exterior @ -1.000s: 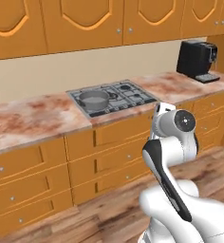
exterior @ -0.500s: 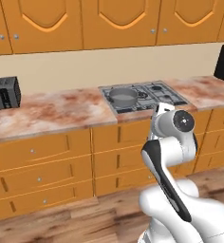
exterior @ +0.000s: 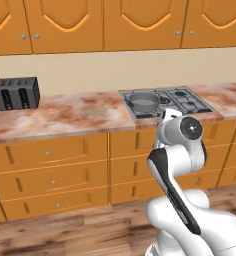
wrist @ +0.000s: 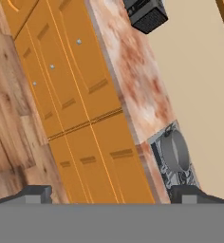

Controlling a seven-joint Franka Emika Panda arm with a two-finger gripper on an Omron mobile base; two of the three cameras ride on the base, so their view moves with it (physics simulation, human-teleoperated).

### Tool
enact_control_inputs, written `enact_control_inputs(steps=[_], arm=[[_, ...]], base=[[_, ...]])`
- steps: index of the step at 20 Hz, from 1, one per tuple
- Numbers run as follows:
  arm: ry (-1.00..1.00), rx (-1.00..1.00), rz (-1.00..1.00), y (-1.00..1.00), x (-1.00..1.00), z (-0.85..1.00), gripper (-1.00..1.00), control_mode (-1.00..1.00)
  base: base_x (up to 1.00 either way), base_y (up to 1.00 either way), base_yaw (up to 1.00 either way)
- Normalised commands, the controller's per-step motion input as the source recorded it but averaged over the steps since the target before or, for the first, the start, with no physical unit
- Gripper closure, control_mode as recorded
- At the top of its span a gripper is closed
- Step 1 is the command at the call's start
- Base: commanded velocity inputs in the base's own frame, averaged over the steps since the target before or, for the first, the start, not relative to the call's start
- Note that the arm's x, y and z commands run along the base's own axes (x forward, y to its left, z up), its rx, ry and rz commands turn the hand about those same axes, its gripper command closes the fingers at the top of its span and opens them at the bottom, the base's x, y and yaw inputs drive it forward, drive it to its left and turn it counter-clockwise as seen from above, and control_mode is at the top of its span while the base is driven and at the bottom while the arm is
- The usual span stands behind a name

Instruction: Move the pot and pan from the stove into the sink.

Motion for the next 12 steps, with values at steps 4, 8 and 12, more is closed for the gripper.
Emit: enact_control_inputs(steps=[4,8,12], arm=[[0.00,0.00,0.00,0.00,0.00,0.00,-1.00,1.00],[0.00,0.00,0.00,0.00,0.00,0.00,-1.00,1.00],[0.00,0.00,0.00,0.00,0.00,0.00,-1.00,1.00]], base=[[0.05,-0.54,0.04],[0.05,-0.90,0.10],[0.00,-0.81,0.09]])
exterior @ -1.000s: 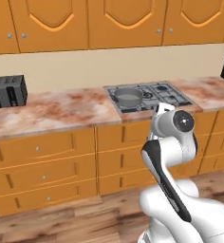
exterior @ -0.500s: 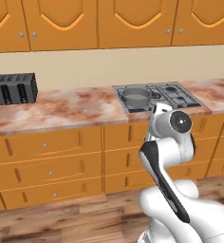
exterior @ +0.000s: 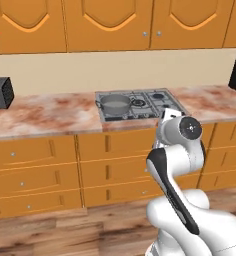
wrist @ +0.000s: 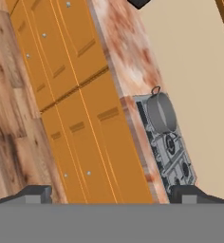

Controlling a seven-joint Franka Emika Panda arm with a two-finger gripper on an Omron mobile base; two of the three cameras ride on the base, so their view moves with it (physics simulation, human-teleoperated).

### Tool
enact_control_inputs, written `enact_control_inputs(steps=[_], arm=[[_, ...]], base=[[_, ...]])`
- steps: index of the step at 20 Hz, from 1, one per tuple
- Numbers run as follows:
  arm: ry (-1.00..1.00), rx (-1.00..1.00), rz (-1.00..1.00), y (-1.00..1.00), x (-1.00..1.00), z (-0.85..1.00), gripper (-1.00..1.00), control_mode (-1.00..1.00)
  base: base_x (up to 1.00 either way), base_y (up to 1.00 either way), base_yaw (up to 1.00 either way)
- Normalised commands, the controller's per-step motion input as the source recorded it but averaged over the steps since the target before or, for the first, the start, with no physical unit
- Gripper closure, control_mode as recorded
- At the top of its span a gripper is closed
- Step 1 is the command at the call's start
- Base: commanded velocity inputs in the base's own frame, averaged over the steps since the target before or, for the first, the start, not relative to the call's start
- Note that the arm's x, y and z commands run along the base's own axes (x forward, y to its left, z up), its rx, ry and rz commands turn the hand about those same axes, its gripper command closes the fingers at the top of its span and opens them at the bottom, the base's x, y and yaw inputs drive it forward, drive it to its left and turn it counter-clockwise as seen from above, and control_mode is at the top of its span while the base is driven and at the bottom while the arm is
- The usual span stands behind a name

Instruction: Move the pot and pan from the stove into the sink.

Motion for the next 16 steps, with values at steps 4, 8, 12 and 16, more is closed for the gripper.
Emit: enact_control_inputs(steps=[4,8,12,16], arm=[[0.00,0.00,0.00,0.00,0.00,0.00,-1.00,1.00],[0.00,0.00,0.00,0.00,0.00,0.00,-1.00,1.00],[0.00,0.00,0.00,0.00,0.00,0.00,-1.00,1.00],[0.00,0.00,0.00,0.00,0.00,0.00,-1.00,1.00]], base=[[0.00,-0.22,0.02],[0.09,0.00,0.00],[0.35,0.00,0.00],[0.44,0.04,-0.10]])
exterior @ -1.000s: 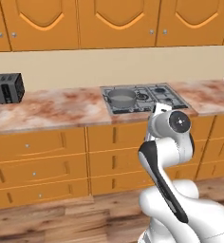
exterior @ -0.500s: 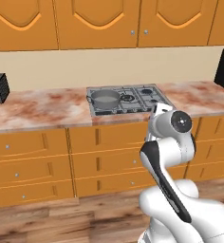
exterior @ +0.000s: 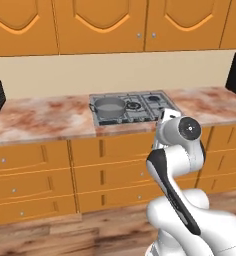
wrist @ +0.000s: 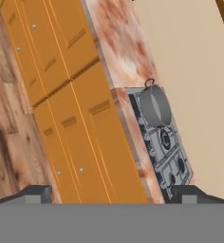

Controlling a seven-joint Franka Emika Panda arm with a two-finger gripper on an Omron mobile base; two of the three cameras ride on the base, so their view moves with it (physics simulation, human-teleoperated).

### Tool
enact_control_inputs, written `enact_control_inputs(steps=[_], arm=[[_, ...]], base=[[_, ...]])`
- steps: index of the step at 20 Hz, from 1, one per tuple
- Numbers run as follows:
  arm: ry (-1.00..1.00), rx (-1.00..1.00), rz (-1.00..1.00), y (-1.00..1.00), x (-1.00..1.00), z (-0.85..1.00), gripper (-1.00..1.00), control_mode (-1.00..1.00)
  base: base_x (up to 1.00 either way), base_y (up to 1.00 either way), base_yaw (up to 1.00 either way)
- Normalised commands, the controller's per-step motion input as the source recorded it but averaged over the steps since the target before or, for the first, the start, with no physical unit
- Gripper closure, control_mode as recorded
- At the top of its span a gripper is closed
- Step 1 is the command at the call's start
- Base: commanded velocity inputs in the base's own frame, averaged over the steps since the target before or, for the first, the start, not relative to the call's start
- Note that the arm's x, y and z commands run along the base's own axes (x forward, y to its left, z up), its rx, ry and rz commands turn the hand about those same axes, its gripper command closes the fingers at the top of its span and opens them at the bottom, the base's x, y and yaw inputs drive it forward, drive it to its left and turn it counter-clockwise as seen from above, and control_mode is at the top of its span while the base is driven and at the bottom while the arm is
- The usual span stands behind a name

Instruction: Move the pot and pan from the stove into the sink.

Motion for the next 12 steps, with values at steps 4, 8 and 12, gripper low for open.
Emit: enact_control_inputs(steps=[4,8,12], arm=[[0.00,0.00,0.00,0.00,0.00,0.00,-1.00,1.00],[0.00,0.00,0.00,0.00,0.00,0.00,-1.00,1.00],[0.00,0.00,0.00,0.00,0.00,0.00,-1.00,1.00]], base=[[0.39,0.13,-0.19],[0.56,0.19,-0.19],[0.59,0.23,-0.17]])
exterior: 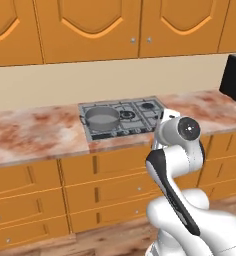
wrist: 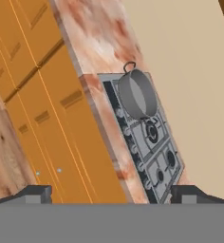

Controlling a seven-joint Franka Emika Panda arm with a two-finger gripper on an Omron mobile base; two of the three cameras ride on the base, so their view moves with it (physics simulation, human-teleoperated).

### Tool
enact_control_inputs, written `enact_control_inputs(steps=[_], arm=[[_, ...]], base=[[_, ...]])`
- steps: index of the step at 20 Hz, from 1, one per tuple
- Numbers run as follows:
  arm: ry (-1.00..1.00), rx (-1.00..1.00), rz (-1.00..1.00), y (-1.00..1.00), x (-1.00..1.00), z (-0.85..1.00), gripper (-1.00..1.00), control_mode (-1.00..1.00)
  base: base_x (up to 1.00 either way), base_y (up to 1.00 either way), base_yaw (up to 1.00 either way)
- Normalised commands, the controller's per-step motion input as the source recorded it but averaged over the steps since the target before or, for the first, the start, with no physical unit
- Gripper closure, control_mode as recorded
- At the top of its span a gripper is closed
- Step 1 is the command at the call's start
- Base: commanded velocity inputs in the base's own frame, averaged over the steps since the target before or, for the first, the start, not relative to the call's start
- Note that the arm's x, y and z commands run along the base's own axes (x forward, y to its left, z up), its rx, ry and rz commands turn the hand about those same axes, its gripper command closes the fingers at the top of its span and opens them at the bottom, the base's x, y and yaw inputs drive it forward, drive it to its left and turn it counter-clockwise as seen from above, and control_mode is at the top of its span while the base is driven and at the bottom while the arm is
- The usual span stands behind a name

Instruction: Move the pot and pan from the stove into the sink.

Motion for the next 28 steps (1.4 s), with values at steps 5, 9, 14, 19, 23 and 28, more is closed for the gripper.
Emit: enact_control_inputs(steps=[5,9,14,19,23,28], arm=[[0.00,0.00,0.00,0.00,0.00,0.00,-1.00,1.00],[0.00,0.00,0.00,0.00,0.00,0.00,-1.00,1.00],[0.00,0.00,0.00,0.00,0.00,0.00,-1.00,1.00],[0.00,0.00,0.00,0.00,0.00,0.00,-1.00,1.00],[0.00,0.00,0.00,0.00,0.00,0.00,-1.00,1.00],[0.00,0.00,0.00,0.00,0.00,0.00,-1.00,1.00]], base=[[0.63,0.30,-0.15],[0.26,0.20,-0.09],[0.17,0.13,-0.01],[0.08,0.56,-0.05],[0.06,0.66,-0.05],[0.03,0.24,-0.02]])
